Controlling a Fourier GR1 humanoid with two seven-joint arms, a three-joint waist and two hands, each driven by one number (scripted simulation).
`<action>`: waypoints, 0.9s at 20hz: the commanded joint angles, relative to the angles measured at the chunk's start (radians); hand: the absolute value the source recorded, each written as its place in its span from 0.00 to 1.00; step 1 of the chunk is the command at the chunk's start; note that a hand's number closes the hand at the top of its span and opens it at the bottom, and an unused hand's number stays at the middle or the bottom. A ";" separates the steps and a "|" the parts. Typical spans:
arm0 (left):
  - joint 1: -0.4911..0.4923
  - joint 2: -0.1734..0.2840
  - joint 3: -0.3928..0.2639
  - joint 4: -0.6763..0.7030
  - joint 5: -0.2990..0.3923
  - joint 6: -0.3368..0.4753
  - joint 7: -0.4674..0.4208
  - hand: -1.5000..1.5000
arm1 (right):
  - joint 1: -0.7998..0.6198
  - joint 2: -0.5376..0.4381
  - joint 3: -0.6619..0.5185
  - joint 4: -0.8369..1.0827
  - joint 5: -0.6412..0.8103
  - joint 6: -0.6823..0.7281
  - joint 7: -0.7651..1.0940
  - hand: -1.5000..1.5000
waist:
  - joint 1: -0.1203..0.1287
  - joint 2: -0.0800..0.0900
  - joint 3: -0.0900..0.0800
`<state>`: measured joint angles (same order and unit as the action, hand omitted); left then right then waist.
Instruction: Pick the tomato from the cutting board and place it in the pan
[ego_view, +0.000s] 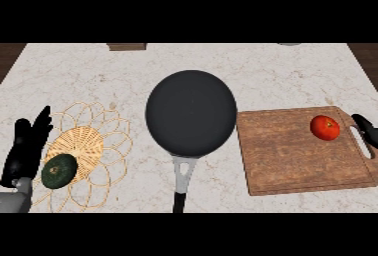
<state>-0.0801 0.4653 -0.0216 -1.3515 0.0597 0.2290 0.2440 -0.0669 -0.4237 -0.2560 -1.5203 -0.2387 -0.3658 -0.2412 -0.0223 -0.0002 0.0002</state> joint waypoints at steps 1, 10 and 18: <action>0.008 0.013 0.020 0.020 0.018 -0.058 -0.023 0.50 | 0.043 -0.104 0.011 -0.049 0.085 -0.001 0.107 0.00 | 0.017 -0.001 -0.001; -0.014 0.009 0.008 0.002 0.005 -0.051 0.003 0.50 | 0.050 -0.481 0.158 -0.122 0.281 0.180 0.639 0.00 | 0.044 0.003 -0.006; -0.062 -0.004 -0.002 0.019 -0.013 -0.059 0.017 0.50 | -0.175 -0.591 0.354 -0.122 0.280 0.450 1.032 0.00 | 0.064 0.007 -0.002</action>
<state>-0.1283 0.4653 -0.0188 -1.3186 0.0526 0.1719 0.2415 -0.1597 -0.9838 0.0048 -1.6618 0.0215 -0.0172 0.6479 0.0319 0.0058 -0.0045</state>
